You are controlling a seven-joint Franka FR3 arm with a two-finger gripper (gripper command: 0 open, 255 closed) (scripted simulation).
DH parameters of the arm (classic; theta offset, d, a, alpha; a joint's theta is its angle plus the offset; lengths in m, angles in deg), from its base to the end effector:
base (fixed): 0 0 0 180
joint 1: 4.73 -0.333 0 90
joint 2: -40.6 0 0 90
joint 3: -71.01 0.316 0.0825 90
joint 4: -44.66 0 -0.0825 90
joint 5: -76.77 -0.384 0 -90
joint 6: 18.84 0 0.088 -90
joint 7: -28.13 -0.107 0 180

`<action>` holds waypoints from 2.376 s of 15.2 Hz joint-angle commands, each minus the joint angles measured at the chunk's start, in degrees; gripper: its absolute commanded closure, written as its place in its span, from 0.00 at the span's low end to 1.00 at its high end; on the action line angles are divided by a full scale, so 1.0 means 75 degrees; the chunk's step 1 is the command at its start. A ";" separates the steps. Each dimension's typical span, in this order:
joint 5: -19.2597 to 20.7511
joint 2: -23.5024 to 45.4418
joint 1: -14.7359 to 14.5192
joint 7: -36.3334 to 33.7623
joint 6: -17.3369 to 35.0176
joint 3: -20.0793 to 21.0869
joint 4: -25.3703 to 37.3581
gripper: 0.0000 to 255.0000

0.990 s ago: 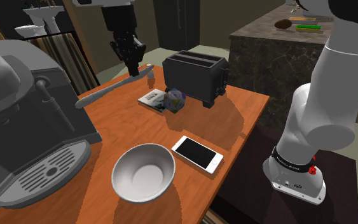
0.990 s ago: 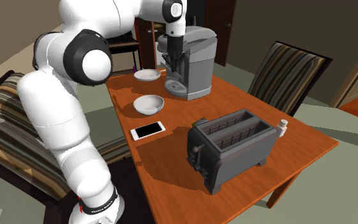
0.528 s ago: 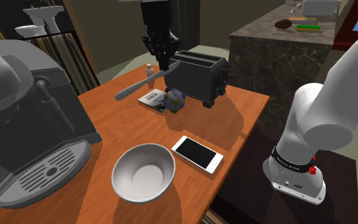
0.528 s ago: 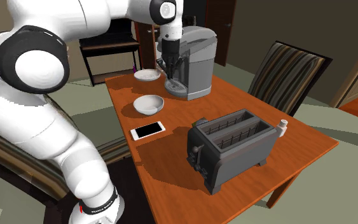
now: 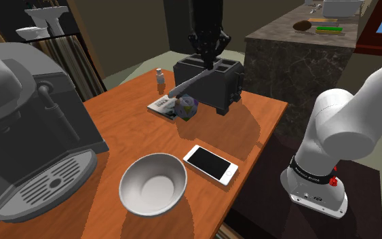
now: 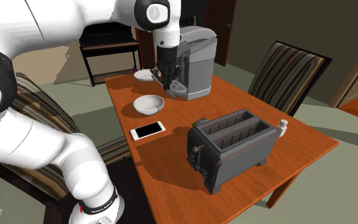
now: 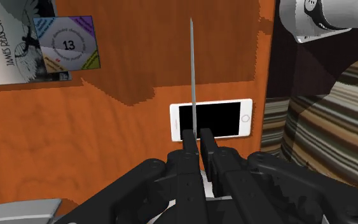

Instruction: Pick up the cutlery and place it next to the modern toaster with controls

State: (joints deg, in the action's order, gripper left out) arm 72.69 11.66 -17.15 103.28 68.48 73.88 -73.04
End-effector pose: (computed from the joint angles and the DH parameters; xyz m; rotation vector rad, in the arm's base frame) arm 0.3699 0.1143 0.6309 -2.1798 -2.1875 -0.0021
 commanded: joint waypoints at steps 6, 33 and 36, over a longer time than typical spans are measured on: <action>0.0435 -0.1547 0.0280 0.0896 -0.0553 -0.0737 -0.1038 1.00; 0.1719 -0.3917 0.0901 0.2192 -0.0036 -0.2112 -0.3893 1.00; 0.1772 -0.4001 0.0931 0.2191 0.0225 -0.2164 -0.4238 1.00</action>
State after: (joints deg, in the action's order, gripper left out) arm 85.89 -17.96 -10.26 119.76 69.55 57.71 -103.84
